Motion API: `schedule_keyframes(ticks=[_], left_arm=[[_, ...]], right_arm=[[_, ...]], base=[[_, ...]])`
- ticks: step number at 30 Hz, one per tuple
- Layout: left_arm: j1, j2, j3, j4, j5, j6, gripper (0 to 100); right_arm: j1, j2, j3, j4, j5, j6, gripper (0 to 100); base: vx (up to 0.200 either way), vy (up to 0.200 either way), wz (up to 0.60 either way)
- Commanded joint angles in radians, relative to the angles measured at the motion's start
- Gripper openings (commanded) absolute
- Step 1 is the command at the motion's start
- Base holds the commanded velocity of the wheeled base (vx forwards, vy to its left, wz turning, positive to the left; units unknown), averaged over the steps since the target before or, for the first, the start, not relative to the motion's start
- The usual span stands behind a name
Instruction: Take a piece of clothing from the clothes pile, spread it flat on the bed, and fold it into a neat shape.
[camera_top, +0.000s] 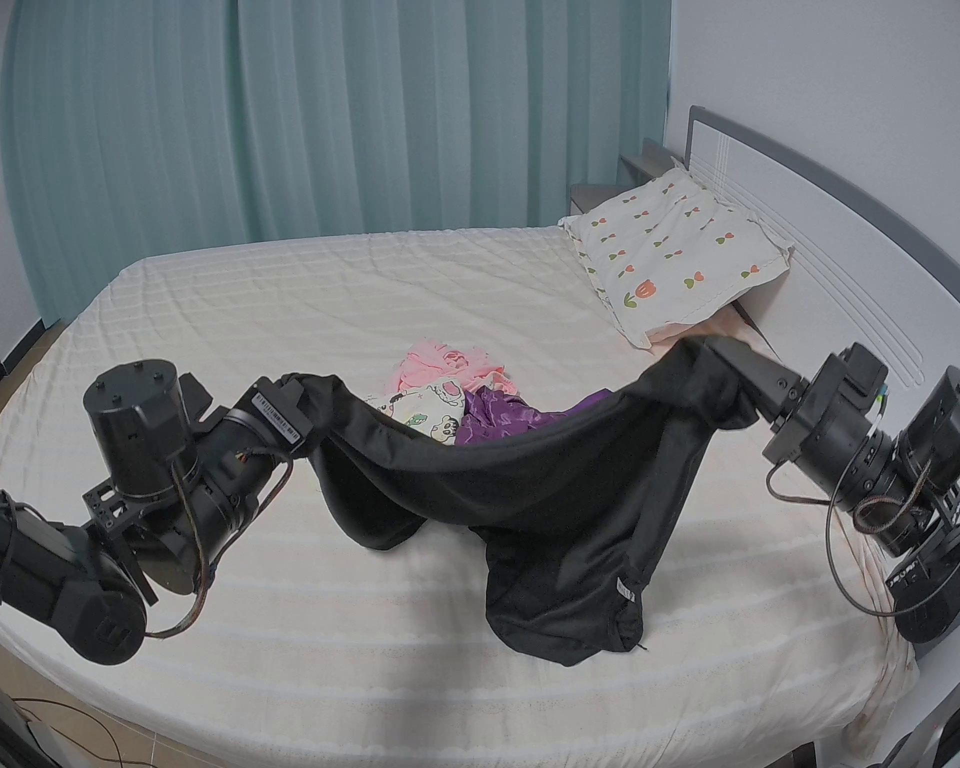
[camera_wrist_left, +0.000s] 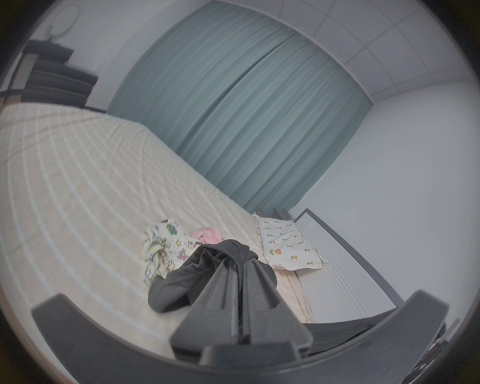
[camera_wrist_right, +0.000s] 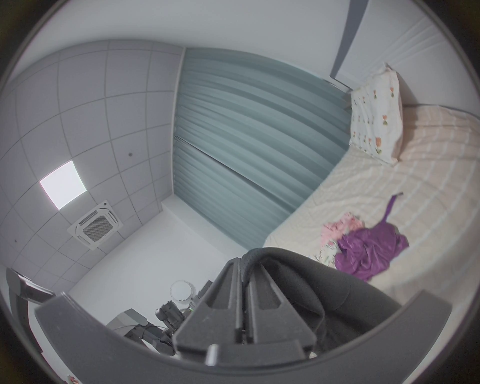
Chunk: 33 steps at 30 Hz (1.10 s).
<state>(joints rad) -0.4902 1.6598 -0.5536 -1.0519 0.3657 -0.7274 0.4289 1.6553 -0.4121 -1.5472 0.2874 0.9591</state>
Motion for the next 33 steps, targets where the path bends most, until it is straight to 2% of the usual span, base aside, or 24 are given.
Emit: schedule_keyframes(ticks=[1,8,14,18,24,33], left_arm=[[-0.027,-0.026,0.096,-0.002,-0.013,-0.082,0],[-0.039,-0.018,0.192,-0.003,-0.105,-0.110,0],[-0.060,-0.025,0.201,-0.002,-0.111,-0.179,0],[-0.062,-0.017,0.215,0.003,-0.113,-0.182,0],[-0.065,-0.023,0.235,0.004,-0.113,-0.182,0],[-0.065,-0.025,0.250,0.004,-0.111,-0.184,0]], right_arm=[[0.016,0.077,0.075,-0.007,0.024,0.003,0],[0.013,0.167,0.090,-0.010,0.022,0.072,0],[0.024,0.170,0.099,-0.008,0.019,0.076,0],[0.031,0.167,0.110,-0.008,0.015,0.076,0],[0.031,0.161,0.118,-0.008,0.013,0.076,0],[0.033,0.159,0.119,-0.008,0.012,0.076,0]], base=[[0.000,0.000,0.00],[0.000,0.000,0.00],[0.000,0.000,0.00],[0.000,0.000,0.00],[-0.200,0.000,0.00],[0.000,0.000,0.00]])
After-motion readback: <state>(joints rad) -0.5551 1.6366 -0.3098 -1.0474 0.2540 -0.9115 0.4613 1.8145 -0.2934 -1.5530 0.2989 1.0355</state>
